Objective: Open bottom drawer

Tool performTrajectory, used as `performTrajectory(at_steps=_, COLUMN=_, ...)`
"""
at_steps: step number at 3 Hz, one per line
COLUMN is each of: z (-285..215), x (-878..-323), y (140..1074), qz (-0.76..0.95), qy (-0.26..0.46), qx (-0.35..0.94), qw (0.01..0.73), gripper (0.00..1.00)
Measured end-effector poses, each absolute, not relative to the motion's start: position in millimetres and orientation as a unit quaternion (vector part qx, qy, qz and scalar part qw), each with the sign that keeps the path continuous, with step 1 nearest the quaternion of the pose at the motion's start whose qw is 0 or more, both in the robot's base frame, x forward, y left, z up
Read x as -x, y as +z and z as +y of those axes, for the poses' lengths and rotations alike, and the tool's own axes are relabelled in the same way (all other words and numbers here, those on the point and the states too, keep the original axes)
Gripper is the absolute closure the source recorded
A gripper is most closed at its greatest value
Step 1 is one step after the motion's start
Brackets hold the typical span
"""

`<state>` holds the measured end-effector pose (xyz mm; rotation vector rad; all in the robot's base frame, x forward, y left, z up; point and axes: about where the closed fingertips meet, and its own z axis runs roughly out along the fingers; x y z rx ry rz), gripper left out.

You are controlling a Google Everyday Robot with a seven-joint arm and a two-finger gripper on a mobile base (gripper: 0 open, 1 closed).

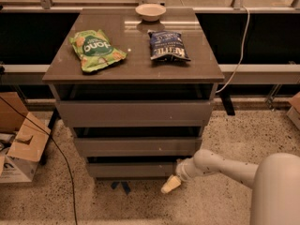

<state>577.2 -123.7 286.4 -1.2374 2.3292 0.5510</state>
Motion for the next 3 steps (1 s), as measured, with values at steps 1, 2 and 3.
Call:
performTrajectory(at_steps=1, z=-119, x=-596, y=266, qz=0.842, qy=0.196, qx=0.448, qw=0.228, gripper=0.0)
performTrajectory(at_steps=2, z=-112, x=-614, y=241, qz=0.842, qy=0.201, qx=0.447, qw=0.226, gripper=0.0)
performTrajectory(at_steps=3, z=-109, x=-624, y=223, qz=0.844, qy=0.207, qx=0.442, qw=0.222, gripper=0.0)
